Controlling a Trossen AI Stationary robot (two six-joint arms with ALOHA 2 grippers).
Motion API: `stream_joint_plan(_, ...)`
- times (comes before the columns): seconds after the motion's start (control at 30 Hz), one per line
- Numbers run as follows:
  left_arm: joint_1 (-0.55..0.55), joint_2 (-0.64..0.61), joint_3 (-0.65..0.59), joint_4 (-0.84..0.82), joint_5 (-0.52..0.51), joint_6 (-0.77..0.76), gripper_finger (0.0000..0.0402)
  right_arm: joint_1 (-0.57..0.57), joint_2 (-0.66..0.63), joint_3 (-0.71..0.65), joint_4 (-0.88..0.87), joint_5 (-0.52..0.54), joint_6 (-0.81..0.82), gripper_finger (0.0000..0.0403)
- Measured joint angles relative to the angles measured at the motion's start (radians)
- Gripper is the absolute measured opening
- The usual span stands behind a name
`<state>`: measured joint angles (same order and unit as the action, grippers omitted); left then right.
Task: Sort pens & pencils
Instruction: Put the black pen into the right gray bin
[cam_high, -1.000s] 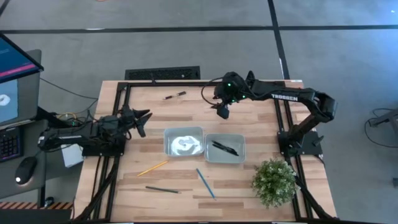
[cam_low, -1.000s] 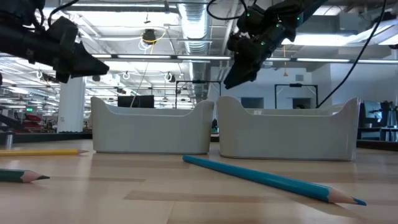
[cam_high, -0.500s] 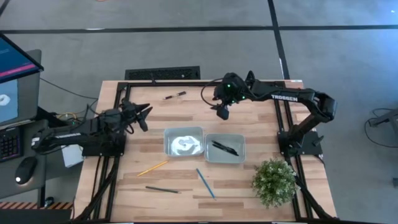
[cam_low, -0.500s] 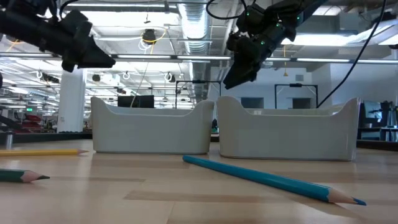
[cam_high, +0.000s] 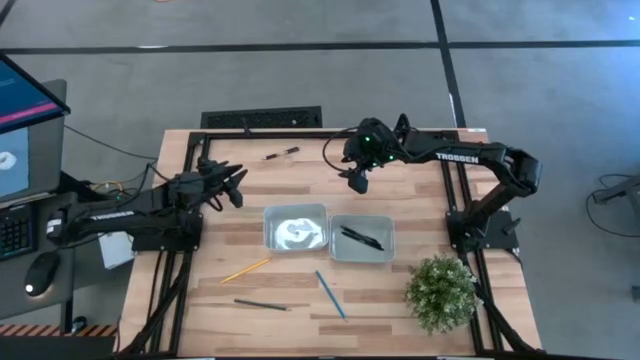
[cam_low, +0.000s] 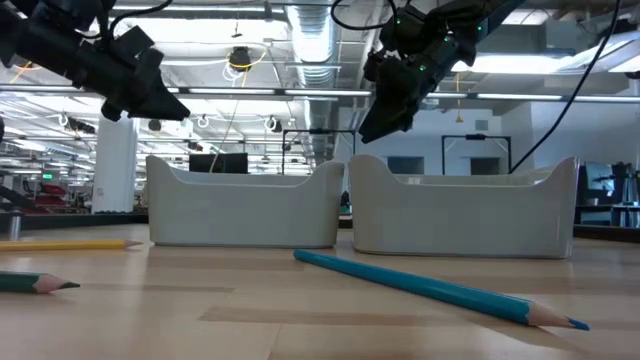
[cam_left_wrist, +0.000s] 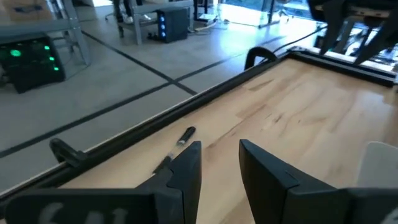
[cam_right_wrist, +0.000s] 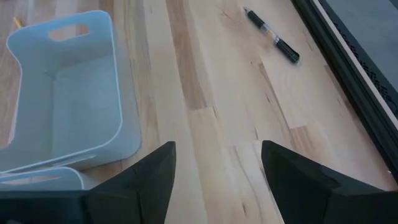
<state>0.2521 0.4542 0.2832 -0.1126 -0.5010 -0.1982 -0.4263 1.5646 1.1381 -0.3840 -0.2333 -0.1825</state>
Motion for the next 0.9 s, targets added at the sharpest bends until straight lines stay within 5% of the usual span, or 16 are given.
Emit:
stream_joint_plan(0.63, 0.027, 0.004, 0.000, 0.015, -0.060, -0.020, 0.0098, 0.000, 0.000, 0.000, -0.004, 0.000, -0.008, 0.0260)
stream_joint_plan(0.9, 0.078, 0.016, 0.001, 0.128, 0.106, 0.028, 0.0098, 0.000, 0.000, 0.000, -0.004, 0.000, -0.008, 0.0260)
